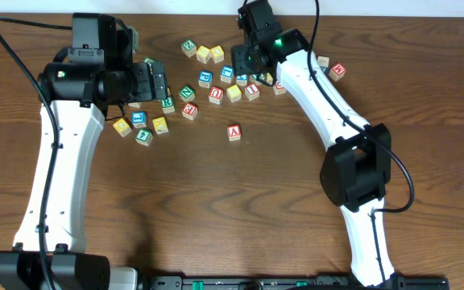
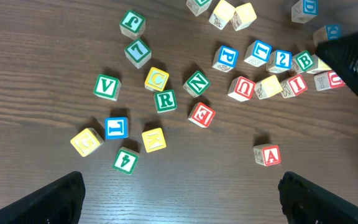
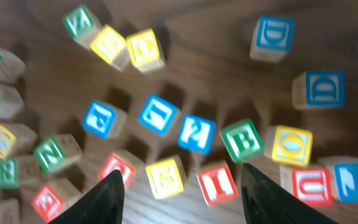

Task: Spell out AI2
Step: 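Move the right gripper over the red 'I' block and align, then lower the right gripper and grasp the red 'I' block, then place the 'I' block to the right of the 'A' block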

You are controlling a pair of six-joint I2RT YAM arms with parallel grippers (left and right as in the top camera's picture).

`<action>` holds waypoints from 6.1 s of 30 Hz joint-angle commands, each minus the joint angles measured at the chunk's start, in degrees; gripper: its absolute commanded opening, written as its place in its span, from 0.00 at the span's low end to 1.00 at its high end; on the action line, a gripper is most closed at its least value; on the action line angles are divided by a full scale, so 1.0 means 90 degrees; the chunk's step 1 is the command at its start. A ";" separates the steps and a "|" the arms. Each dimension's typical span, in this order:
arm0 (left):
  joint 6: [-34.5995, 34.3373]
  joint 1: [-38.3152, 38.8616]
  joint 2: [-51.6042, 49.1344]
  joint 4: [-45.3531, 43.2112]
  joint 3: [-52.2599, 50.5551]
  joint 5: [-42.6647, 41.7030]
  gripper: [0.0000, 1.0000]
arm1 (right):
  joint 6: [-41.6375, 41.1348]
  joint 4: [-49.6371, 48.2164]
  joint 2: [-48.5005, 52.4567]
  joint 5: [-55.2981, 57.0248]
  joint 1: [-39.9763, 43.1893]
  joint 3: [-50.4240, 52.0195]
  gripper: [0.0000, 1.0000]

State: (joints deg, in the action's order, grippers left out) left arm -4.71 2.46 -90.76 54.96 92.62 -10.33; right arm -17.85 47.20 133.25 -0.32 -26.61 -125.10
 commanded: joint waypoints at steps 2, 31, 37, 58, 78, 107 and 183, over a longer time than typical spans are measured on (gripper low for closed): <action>-0.0061 0.0002 0.0007 -0.0015 0.0104 0.0061 0.98 | -0.0376 -0.0095 0.0330 -0.0005 -0.0085 -0.0075 0.52; -0.0061 0.0002 0.0007 0.0000 0.0104 0.0061 0.98 | 0.0704 0.0566 0.1066 0.0257 0.0090 -0.0075 0.45; -0.0061 0.0002 0.0007 0.0007 0.0104 0.0061 0.98 | 0.0704 0.0515 0.1071 0.0257 0.0090 0.0095 0.45; -0.0061 0.0002 0.0007 0.0002 0.0104 0.0061 0.98 | 0.0704 0.0440 0.1071 0.0257 0.0078 0.0216 0.43; -0.0061 0.0002 0.0007 0.0002 0.0104 0.0061 0.98 | 0.0704 0.0442 0.1071 0.0257 0.0078 0.0216 0.42; -0.0061 0.0002 0.0007 0.0007 0.0104 0.0061 0.98 | 0.0704 0.0444 0.1071 0.0260 0.0078 0.0216 0.41; -0.0058 0.0000 0.0007 -0.0073 0.0104 0.0471 0.98 | 0.0461 0.3432 -0.0221 -0.0299 -0.0551 0.0357 0.23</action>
State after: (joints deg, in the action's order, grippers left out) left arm -4.73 2.46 -90.76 54.83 92.62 -7.14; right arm -13.08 78.26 131.41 -3.07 -30.72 -122.89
